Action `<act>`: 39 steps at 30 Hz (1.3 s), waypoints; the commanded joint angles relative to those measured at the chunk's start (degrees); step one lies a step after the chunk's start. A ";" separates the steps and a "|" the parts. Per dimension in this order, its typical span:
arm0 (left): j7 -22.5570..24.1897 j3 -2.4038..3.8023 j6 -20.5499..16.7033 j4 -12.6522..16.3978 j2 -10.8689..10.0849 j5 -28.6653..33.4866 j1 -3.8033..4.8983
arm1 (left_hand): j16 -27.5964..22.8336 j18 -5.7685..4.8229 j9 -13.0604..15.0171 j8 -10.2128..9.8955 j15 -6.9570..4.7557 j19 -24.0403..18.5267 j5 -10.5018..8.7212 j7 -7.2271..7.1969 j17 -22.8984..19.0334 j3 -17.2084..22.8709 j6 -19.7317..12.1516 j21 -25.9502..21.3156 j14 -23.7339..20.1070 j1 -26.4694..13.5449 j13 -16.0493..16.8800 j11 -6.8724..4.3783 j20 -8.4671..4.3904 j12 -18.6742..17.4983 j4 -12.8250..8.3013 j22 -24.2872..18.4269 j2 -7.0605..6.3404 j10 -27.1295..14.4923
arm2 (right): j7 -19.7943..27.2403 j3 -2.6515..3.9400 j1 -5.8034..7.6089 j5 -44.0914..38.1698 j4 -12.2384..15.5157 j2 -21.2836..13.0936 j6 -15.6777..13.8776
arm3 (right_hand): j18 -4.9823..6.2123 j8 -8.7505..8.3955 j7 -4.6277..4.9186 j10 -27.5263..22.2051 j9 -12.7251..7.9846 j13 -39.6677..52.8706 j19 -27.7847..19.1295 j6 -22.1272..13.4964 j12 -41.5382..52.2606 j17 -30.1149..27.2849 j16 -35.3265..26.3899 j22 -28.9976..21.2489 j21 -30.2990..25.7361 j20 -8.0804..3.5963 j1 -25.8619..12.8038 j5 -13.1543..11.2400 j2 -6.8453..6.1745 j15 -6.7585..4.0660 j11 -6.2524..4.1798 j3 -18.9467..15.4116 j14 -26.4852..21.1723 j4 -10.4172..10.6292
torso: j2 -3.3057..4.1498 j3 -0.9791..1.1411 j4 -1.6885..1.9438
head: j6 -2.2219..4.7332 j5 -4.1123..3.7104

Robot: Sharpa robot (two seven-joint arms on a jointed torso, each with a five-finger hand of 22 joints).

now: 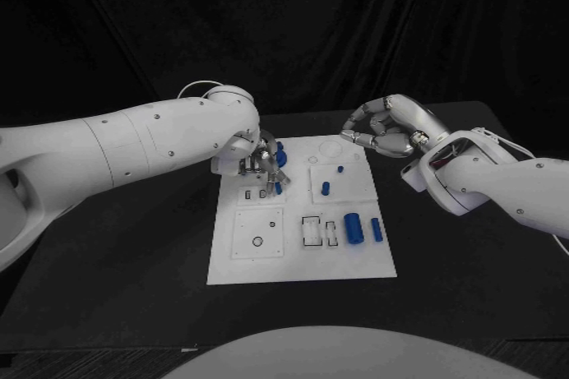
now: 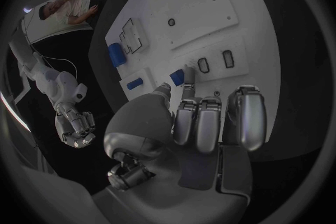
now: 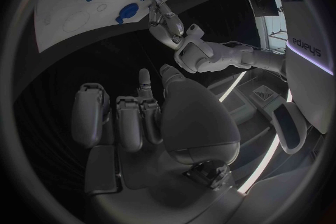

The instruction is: Assemble the parts on the task board

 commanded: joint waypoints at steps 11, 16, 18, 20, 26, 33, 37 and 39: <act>0.89 0.05 -0.14 -0.37 0.57 0.06 -0.31 | 0.76 -0.74 2.20 -0.40 -1.17 0.89 0.47 -0.62 15.23 1.74 2.00 0.43 6.35 0.44 15.13 -1.08 -0.28 0.14 -2.34 11.52 -0.62 6.55 | -1.82 0.03 -0.35 0.00 -0.35 0.20 1.04 | -1.54 1.22 0.03 6.27 0.87 15.46 -0.20 -1.11 0.95 15.92 1.42 11.61 -0.85 -0.03 -0.47 -0.46 1.60 0.12 0.40 0.38 6.29 0.74 | -0.01 0.00 0.05 | -0.01 -0.27; 0.61 0.05 0.05 -0.47 0.53 0.06 -0.41 | 0.76 -0.76 2.72 -0.24 -1.29 0.96 0.65 -0.79 15.23 2.04 2.30 0.53 6.35 0.56 15.13 -1.24 -0.39 0.14 -2.71 11.55 -0.69 6.55 | -1.86 0.03 -0.40 0.00 -0.46 0.29 1.12 | -1.52 1.24 0.04 6.27 0.86 15.46 -0.23 -1.15 0.95 15.92 1.42 11.59 -0.92 -0.02 -0.58 -0.45 1.69 0.14 0.41 0.37 6.29 0.74 | 0.00 0.00 0.01 | -0.01 -0.32; 0.56 0.05 0.09 -0.54 0.55 0.06 -0.45 | 0.76 -0.76 2.95 -0.22 -1.35 0.96 0.79 -0.85 15.23 2.20 2.34 0.50 6.35 0.65 15.13 -1.30 -0.45 0.14 -2.92 11.54 -0.74 6.55 | -1.87 0.03 -0.43 0.00 -0.51 0.34 1.16 | -1.52 1.24 0.04 6.27 0.86 15.46 -0.23 -1.15 0.95 15.92 1.42 11.59 -0.92 -0.02 -0.58 -0.45 1.69 0.14 0.41 0.37 6.29 0.74 | -0.01 0.00 -0.03 | -0.01 -0.28; 0.55 0.05 0.13 -0.59 0.57 0.06 -0.49 | 0.76 -0.76 3.18 -0.24 -1.41 0.97 0.96 -0.90 15.23 2.40 2.29 0.51 6.35 0.77 15.13 -1.35 -0.50 0.14 -3.17 11.54 -0.79 6.55 | -1.88 0.03 -0.48 0.00 -0.56 0.38 1.20 | -1.52 1.24 0.04 6.27 0.86 15.46 -0.23 -1.15 0.95 15.92 1.42 11.59 -0.92 -0.02 -0.58 -0.45 1.69 0.14 0.41 0.37 6.29 0.74 | -0.01 0.01 -0.03 | -0.01 -0.25; 0.61 0.05 0.18 -0.55 0.63 0.06 -0.59 | 0.76 -0.77 3.88 -0.42 -1.53 1.01 1.59 -0.99 15.23 3.12 2.03 0.52 6.35 1.20 15.13 -1.47 -0.66 0.14 -4.05 11.55 -0.98 6.55 | -1.98 0.03 -0.58 0.00 -0.62 0.44 1.29 | -1.49 1.26 0.05 6.27 0.86 15.46 -0.30 -1.18 0.95 15.92 1.42 11.55 -1.06 -0.01 -0.64 -0.45 1.71 0.14 0.41 0.35 6.29 0.74 | -0.01 0.02 -0.02 | -0.01 -0.23; 0.57 0.05 0.46 -0.79 0.76 0.06 -0.66 | 0.76 -0.83 4.31 -0.45 -1.61 1.17 1.73 -1.06 15.23 3.51 2.08 0.78 6.35 1.40 15.13 -1.54 -0.73 0.14 -4.56 11.63 -1.14 6.55 | -2.07 0.03 -0.63 0.00 -0.64 0.48 1.36 | -1.47 1.27 0.05 6.27 0.85 15.46 -0.34 -1.24 0.95 15.92 1.42 11.53 -1.13 0.01 -0.68 -0.41 1.68 0.16 0.42 0.32 6.29 0.69 | -0.04 0.00 0.01 | -0.01 -0.28; 0.54 0.05 0.57 -0.90 0.77 0.06 -0.69 | 0.76 -0.86 4.83 -0.44 -1.73 1.28 1.82 -1.21 15.23 4.00 2.24 0.92 6.35 1.72 15.13 -1.67 -0.84 0.14 -5.18 11.67 -1.35 6.55 | -1.91 0.03 -0.63 0.00 -0.69 0.50 1.47 | -1.46 1.37 0.08 6.27 0.83 15.46 -0.39 -1.40 0.95 15.92 1.42 11.51 -1.19 0.05 -0.76 -0.06 1.34 0.19 0.44 0.12 6.29 0.59 | -0.02 -0.02 0.00 | -0.01 -0.30; 0.55 0.05 0.59 -0.93 0.78 0.06 -0.70 | 0.76 -0.87 4.87 -0.44 -1.74 1.29 1.83 -1.21 15.23 4.03 2.25 0.95 6.35 1.75 15.13 -1.68 -0.85 0.14 -5.23 11.68 -1.37 6.55 | -1.86 0.03 -0.63 0.00 -0.71 0.51 1.49 | -1.47 1.40 0.10 6.27 0.82 15.46 -0.37 -1.43 0.95 15.92 1.42 11.53 -1.12 0.06 -0.85 0.03 1.26 0.20 0.46 0.05 6.29 0.61 | -0.02 -0.03 0.02 | -0.01 -0.35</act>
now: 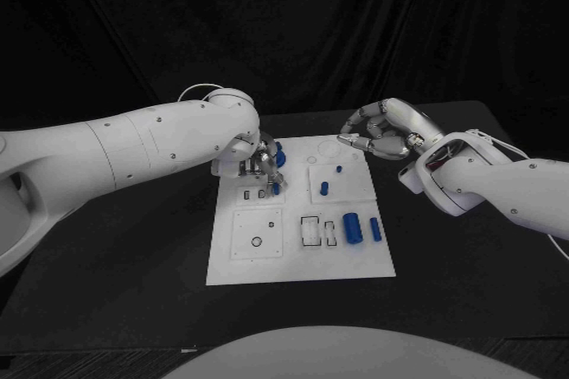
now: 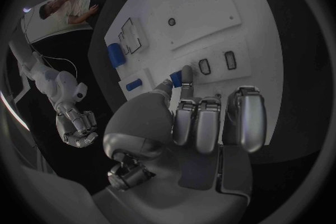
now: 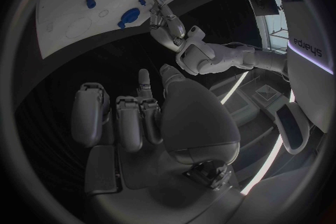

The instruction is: Assemble the parts on the task board

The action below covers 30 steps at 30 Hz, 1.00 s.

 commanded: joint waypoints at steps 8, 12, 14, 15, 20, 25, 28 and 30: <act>0.65 0.04 0.63 -0.13 0.21 0.08 -0.19 | 0.76 -0.88 1.88 -0.57 -1.50 0.89 2.22 -0.34 15.23 1.45 0.23 0.96 5.96 0.92 15.13 -0.92 -0.51 0.14 -1.20 11.69 -0.25 6.09 | -0.72 0.04 -0.15 -0.01 -0.23 0.14 0.61 | -1.46 1.13 -0.08 6.27 0.80 15.46 -0.40 -1.28 0.95 15.92 1.42 11.51 -0.75 0.08 -1.01 0.25 1.17 0.16 0.48 -0.07 6.26 0.64 | 0.00 -0.01 0.02 | -0.01 -0.25; 0.75 0.04 0.74 -0.22 0.28 0.08 -0.22 | 0.76 -0.88 2.67 -0.82 -1.64 0.93 4.08 -0.52 15.23 2.82 0.36 0.94 5.96 1.37 15.13 -1.09 -0.68 0.14 -2.29 11.69 -0.42 6.09 | -0.63 0.04 -0.15 -0.01 -0.30 0.17 0.76 | -1.46 1.18 -0.06 6.27 0.79 15.46 -0.39 -1.30 0.95 15.92 1.42 11.52 -0.72 0.10 -1.15 0.37 1.10 0.18 0.49 -0.15 6.26 0.67 | 0.00 -0.01 0.01 | -0.01 -0.18; 0.79 0.04 0.85 -0.26 0.29 0.08 -0.24 | 0.76 -0.89 3.00 -0.92 -1.72 0.97 4.81 -0.60 15.23 3.47 0.45 0.97 5.96 1.59 15.13 -1.16 -0.75 0.14 -2.81 11.71 -0.54 6.09 | -0.52 0.04 -0.15 -0.01 -0.34 0.17 0.86 | -1.45 1.20 -0.06 6.27 0.78 15.46 -0.43 -1.31 0.95 15.92 1.42 11.50 -0.78 0.11 -1.22 0.43 1.07 0.18 0.50 -0.20 6.26 0.68 | -0.01 -0.01 0.02 | -0.01 -0.19; 0.79 0.04 0.89 -0.26 0.29 0.08 -0.25 | 0.76 -0.89 3.15 -0.97 -1.74 0.99 5.14 -0.63 15.23 3.80 0.50 0.99 5.96 1.68 15.13 -1.20 -0.79 0.14 -3.06 11.71 -0.60 6.09 | -0.49 0.04 -0.15 -0.01 -0.35 0.17 0.90 | -1.45 1.20 -0.06 6.27 0.78 15.46 -0.43 -1.31 0.95 15.92 1.42 11.50 -0.78 0.11 -1.22 0.43 1.07 0.18 0.50 -0.20 6.26 0.68 | -0.01 0.00 0.01 | -0.01 -0.21; 0.70 0.04 0.86 -0.15 0.13 0.08 -0.28 | 0.76 -0.92 3.89 -1.29 -1.94 1.09 5.58 -0.82 15.23 5.92 0.68 1.07 5.96 2.36 15.13 -1.38 -0.96 0.14 -4.65 11.74 -0.97 6.09 | -0.37 0.04 -0.15 -0.01 -0.44 0.16 1.05 | -1.42 1.33 -0.05 6.27 0.73 15.46 -0.52 -1.36 0.95 15.92 1.42 11.46 -0.92 0.16 -1.61 1.01 0.81 0.22 0.52 -0.45 6.26 0.67 | 0.01 0.00 -0.01 | -0.01 -0.09; 0.65 0.05 0.14 0.25 -0.37 0.08 -0.29 | 0.76 -0.92 4.64 -1.73 -2.04 1.14 7.43 -0.84 15.23 8.58 0.71 1.05 5.96 2.67 15.13 -1.45 -1.10 0.14 -6.36 11.75 -1.61 6.09 | -0.36 0.04 -0.16 -0.01 -0.54 0.16 1.16 | -1.41 1.39 -0.06 6.27 0.71 15.46 -0.55 -1.37 0.95 15.92 1.42 11.45 -0.95 0.17 -1.68 1.27 0.78 0.23 0.51 -0.48 6.26 0.65 | 0.02 0.01 0.03 | -0.01 0.02; 0.69 0.05 -0.59 0.68 -0.82 0.08 -0.29 | 0.76 -0.93 4.99 -1.90 -2.06 1.19 8.71 -0.80 15.23 9.97 0.73 1.09 5.96 2.80 15.13 -1.45 -1.15 0.14 -7.20 11.76 -1.93 6.09 | -0.37 0.04 -0.19 -0.01 -0.54 0.13 1.18 | -1.41 1.39 -0.06 6.27 0.71 15.46 -0.55 -1.37 0.95 15.92 1.42 11.45 -0.95 0.17 -1.68 1.27 0.78 0.23 0.51 -0.48 6.26 0.65 | 0.03 -0.01 0.02 | -0.01 0.09; 0.67 0.05 -1.30 1.23 -1.33 0.08 -0.28 | 0.76 -0.96 5.30 -1.99 -2.07 1.24 9.24 -0.81 15.23 10.99 0.79 1.14 5.96 2.66 15.13 -1.46 -1.13 0.14 -7.69 11.78 -2.22 6.09 | -0.40 0.04 -0.21 -0.01 -0.52 0.08 1.22 | -1.39 1.40 -0.06 6.27 0.71 15.46 -0.59 -1.37 0.95 15.92 1.42 11.42 -1.02 0.17 -1.68 1.31 0.80 0.23 0.51 -0.47 6.26 0.65 | 0.03 -0.03 0.00 | -0.01 0.17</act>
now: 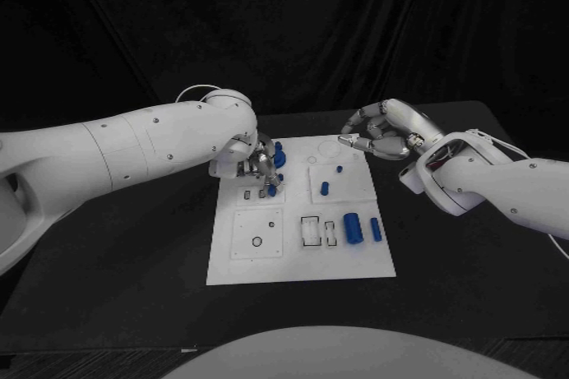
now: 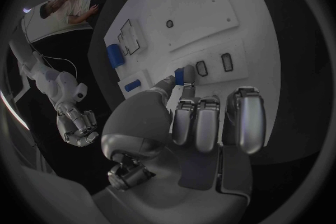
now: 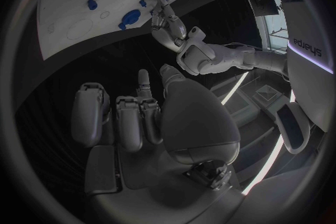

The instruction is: Assemble the parts on the task board

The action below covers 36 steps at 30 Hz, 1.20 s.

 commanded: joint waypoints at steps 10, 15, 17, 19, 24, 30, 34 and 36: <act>-0.54 0.02 -6.00 5.34 -4.63 0.06 0.20 | 0.76 -0.98 2.38 -0.65 -1.35 0.78 2.93 -0.67 15.23 7.06 0.91 0.95 6.74 0.02 15.13 -0.75 -0.59 0.14 -2.24 11.81 -1.98 6.28 | -0.72 0.03 -0.23 -0.03 0.05 -0.32 0.56 | -1.40 1.09 -0.28 6.27 0.71 15.46 -0.58 -0.56 0.95 15.92 1.42 11.43 -1.02 0.17 -1.67 1.30 0.85 0.22 0.50 -0.45 6.26 0.64 | -0.06 -0.02 0.08 | -0.01 0.97; -0.47 0.02 -8.71 7.87 -7.11 0.06 0.49 | 0.76 -0.98 2.56 -0.67 -1.38 0.81 2.84 -0.73 15.23 7.51 0.98 0.95 6.74 -0.14 15.13 -0.80 -0.61 0.14 -2.33 11.81 -2.05 6.28 | -0.84 0.03 -0.25 -0.03 0.05 -0.42 0.62 | -1.39 1.11 -0.28 6.27 0.70 15.46 -0.60 -0.56 0.95 15.92 1.42 11.41 -1.05 0.18 -1.68 1.32 0.90 0.22 0.50 -0.42 6.26 0.64 | -0.09 -0.06 0.12 | -0.01 1.18; -0.44 0.02 -9.87 9.06 -8.28 0.06 0.57 | 0.76 -0.96 2.61 -0.67 -1.39 0.77 2.86 -0.73 15.23 7.65 1.00 0.86 6.74 -0.17 15.13 -0.81 -0.62 0.14 -2.36 11.78 -2.04 6.28 | -0.86 0.03 -0.26 -0.03 0.09 -0.44 0.57 | -1.39 1.11 -0.28 6.27 0.70 15.46 -0.60 -0.56 0.95 15.92 1.42 11.41 -1.05 0.18 -1.68 1.32 0.90 0.22 0.50 -0.42 6.26 0.64 | -0.07 -0.01 0.12 | -0.01 1.29; -0.37 0.02 -10.69 9.99 -9.21 0.06 0.61 | 0.76 -0.96 2.63 -0.67 -1.40 0.77 2.86 -0.73 15.23 7.70 1.00 0.86 6.74 -0.21 15.13 -0.81 -0.62 0.14 -2.35 11.78 -2.05 6.28 | -0.90 0.03 -0.28 -0.03 0.17 -0.50 0.61 | -1.37 1.13 -0.29 6.27 0.70 15.46 -0.65 -0.55 0.95 15.92 1.42 11.38 -1.15 0.18 -1.68 1.32 0.93 0.22 0.50 -0.41 6.26 0.64 | -0.09 0.02 0.11 | -0.01 1.31; -0.27 0.02 -12.82 12.29 -11.57 0.06 0.67 | 0.76 -0.96 2.88 -0.65 -1.43 0.79 3.05 -0.72 15.23 8.18 1.10 0.85 6.74 -0.60 15.13 -0.83 -0.65 0.14 -2.24 11.78 -2.13 6.28 | -1.14 0.03 -0.38 -0.03 0.40 -0.81 0.96 | -1.36 1.14 -0.29 6.27 0.70 15.46 -0.67 -0.56 0.95 15.92 1.42 11.37 -1.19 0.18 -1.67 1.32 0.95 0.22 0.50 -0.40 6.26 0.63 | -0.12 0.09 0.14 | -0.01 1.41; 0.33 0.01 -15.48 13.67 -13.24 0.06 0.69 | 0.76 -0.97 3.10 -0.66 -1.45 0.82 3.31 -0.74 15.23 8.69 1.11 0.87 6.74 -0.84 15.13 -0.85 -0.68 0.14 -2.19 11.79 -2.13 6.28 | -1.38 0.03 -0.54 -0.03 0.46 -0.88 1.23 | -1.33 1.16 -0.30 6.27 0.69 15.46 -0.74 -0.56 0.95 15.92 1.42 11.33 -1.32 0.18 -1.67 1.31 0.97 0.22 0.49 -0.39 6.26 0.62 | -0.11 0.05 0.13 | -0.01 1.72; 0.51 0.01 -16.73 14.18 -13.87 1.93 0.69 | 0.76 -0.97 3.16 -0.66 -1.46 0.82 3.37 -0.73 15.23 8.81 1.09 0.87 6.74 -0.93 15.13 -0.85 -0.68 0.14 -2.15 11.79 -2.15 6.28 | -1.49 0.03 -0.67 -0.03 0.48 -0.85 1.36 | -1.33 1.16 -0.30 6.27 0.69 15.46 -0.74 -0.56 0.95 15.92 1.42 11.33 -1.32 0.19 -1.66 1.31 0.98 0.22 0.49 -0.38 6.26 0.62 | -0.06 -0.06 0.07 | -0.01 1.90; 0.35 0.01 -16.56 14.26 -14.00 3.14 0.69 | 0.76 -0.96 3.18 -0.67 -1.46 0.80 3.39 -0.73 15.23 8.86 1.08 0.82 6.74 -0.95 15.13 -0.85 -0.68 0.14 -2.14 11.78 -2.15 6.28 | -1.51 0.03 -0.71 -0.03 0.49 -0.85 1.37 | -1.33 1.16 -0.30 6.27 0.69 15.46 -0.74 -0.56 0.95 15.92 1.42 11.33 -1.32 0.19 -1.66 1.31 0.98 0.22 0.49 -0.38 6.26 0.62 | -0.07 -0.08 0.12 | -0.01 1.95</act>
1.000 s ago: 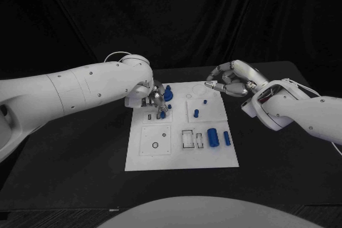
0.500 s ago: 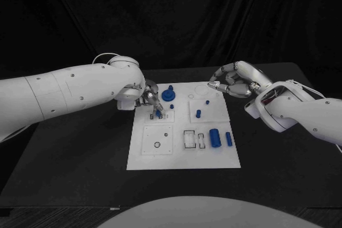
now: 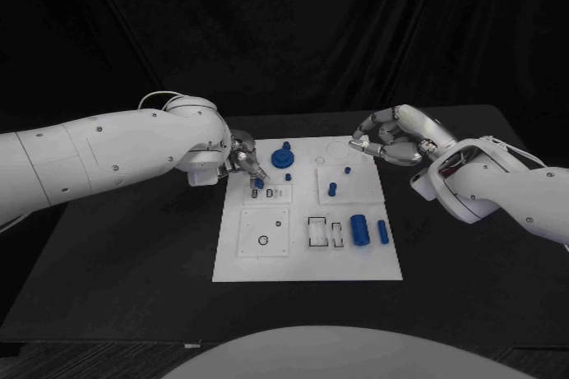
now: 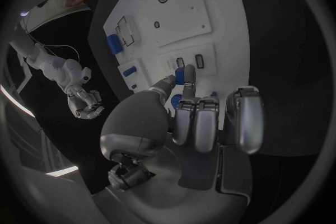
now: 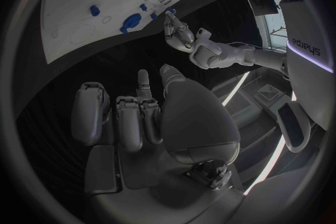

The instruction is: Assemble the parts on the task board

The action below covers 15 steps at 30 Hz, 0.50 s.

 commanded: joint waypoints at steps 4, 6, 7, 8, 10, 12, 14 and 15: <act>0.44 0.04 -2.28 0.36 -0.13 4.67 0.09 | 0.76 -0.94 2.04 -0.25 -0.86 0.76 2.87 -1.28 15.23 5.62 0.45 0.71 6.16 0.40 15.13 -0.83 -0.68 0.14 -1.16 11.75 -0.72 6.29 | -1.10 0.05 -0.34 -0.03 0.15 -0.06 0.37 | -1.31 1.17 -0.31 6.26 0.69 15.46 -0.28 -0.57 0.95 15.92 1.42 11.31 -1.10 0.09 -1.63 1.31 1.00 0.22 0.49 -0.36 6.26 0.60 | 0.04 -0.04 -0.05 | -0.01 0.19; 0.38 0.04 -2.39 0.30 -0.07 5.00 0.04 | 0.76 -0.95 2.05 -0.25 -0.86 0.78 2.87 -1.27 15.23 5.64 0.44 0.76 6.16 0.38 15.13 -0.82 -0.68 0.14 -1.15 11.76 -0.73 6.29 | -1.09 0.05 -0.43 -0.03 0.13 -0.07 0.34 | -1.31 1.17 -0.31 6.26 0.69 15.46 -0.28 -0.57 0.95 15.92 1.42 11.31 -1.10 0.09 -1.63 1.31 1.00 0.22 0.49 -0.36 6.26 0.60 | 0.06 -0.05 -0.10 | -0.01 0.27; 0.33 0.04 -2.40 0.24 -0.03 5.13 0.00 | 0.76 -0.94 2.05 -0.25 -0.86 0.77 2.87 -1.27 15.23 5.64 0.44 0.73 6.16 0.37 15.13 -0.82 -0.68 0.14 -1.15 11.76 -0.73 6.29 | -1.09 0.05 -0.47 -0.03 0.12 -0.06 0.35 | -1.31 1.17 -0.31 6.26 0.69 15.46 -0.28 -0.57 0.95 15.92 1.42 11.31 -1.10 0.09 -1.63 1.31 1.00 0.22 0.49 -0.36 6.26 0.60 | 0.06 -0.06 -0.09 | -0.01 0.26; 0.23 0.03 -2.38 0.17 0.02 5.25 -0.04 | 0.76 -0.93 2.06 -0.26 -0.85 0.73 2.87 -1.27 15.23 5.65 0.43 0.66 6.16 0.37 15.13 -0.82 -0.68 0.14 -1.15 11.73 -0.73 6.29 | -1.09 0.05 -0.52 -0.03 0.10 -0.06 0.36 | -1.31 1.17 -0.31 6.26 0.69 15.46 -0.28 -0.57 0.95 15.92 1.42 11.31 -1.10 0.09 -1.63 1.31 1.00 0.22 0.49 -0.36 6.26 0.60 | 0.05 -0.06 -0.09 | -0.01 0.24; 0.06 0.03 -2.21 0.06 0.11 5.39 -0.12 | 0.76 -0.93 2.06 -0.26 -0.85 0.73 2.87 -1.27 15.23 5.65 0.43 0.66 6.16 0.37 15.13 -0.82 -0.68 0.14 -1.15 11.73 -0.73 6.29 | -1.09 0.05 -0.60 -0.03 0.09 -0.05 0.35 | -1.31 1.17 -0.31 6.26 0.69 15.46 -0.28 -0.57 0.95 15.92 1.42 11.31 -1.10 0.09 -1.63 1.31 1.00 0.22 0.49 -0.36 6.26 0.60 | 0.05 -0.07 -0.12 | -0.01 0.28; -0.11 0.03 -2.02 -0.01 0.18 5.48 -0.20 | 0.76 -0.92 2.10 -0.28 -0.85 0.72 2.87 -1.25 15.23 5.74 0.38 0.62 6.16 0.28 15.13 -0.80 -0.68 0.14 -1.09 11.73 -0.75 6.29 | -1.09 0.05 -0.67 -0.03 0.07 -0.04 0.33 | -1.29 1.18 -0.31 6.26 0.68 15.46 -0.32 -0.57 0.95 15.92 1.42 11.28 -1.18 0.09 -1.60 1.31 1.01 0.22 0.49 -0.34 6.26 0.58 | 0.05 -0.07 -0.14 | -0.01 0.35; -0.24 0.02 -1.88 -0.05 0.22 5.54 -0.28 | 0.76 -0.91 2.14 -0.30 -0.84 0.69 2.84 -1.22 15.23 5.80 0.35 0.55 6.16 0.19 15.13 -0.79 -0.68 0.14 -1.04 11.71 -0.77 6.29 | -1.09 0.05 -0.72 -0.03 0.04 -0.02 0.31 | -1.29 1.18 -0.31 6.26 0.68 15.46 -0.32 -0.57 0.95 15.92 1.42 11.28 -1.18 0.09 -1.60 1.31 1.01 0.22 0.49 -0.34 6.26 0.58 | 0.09 -0.05 -0.18 | -0.01 0.43; -0.27 0.02 -1.86 -0.07 0.24 5.56 -0.31 | 0.76 -0.91 2.14 -0.30 -0.84 0.69 2.84 -1.22 15.23 5.80 0.35 0.55 6.16 0.19 15.13 -0.79 -0.68 0.14 -1.04 11.71 -0.77 6.29 | -1.09 0.05 -0.74 -0.03 0.03 -0.01 0.30 | -1.29 1.18 -0.31 6.26 0.68 15.46 -0.32 -0.57 0.95 15.92 1.42 11.28 -1.18 0.09 -1.60 1.31 1.01 0.22 0.49 -0.34 6.26 0.58 | 0.08 -0.06 -0.18 | -0.01 0.48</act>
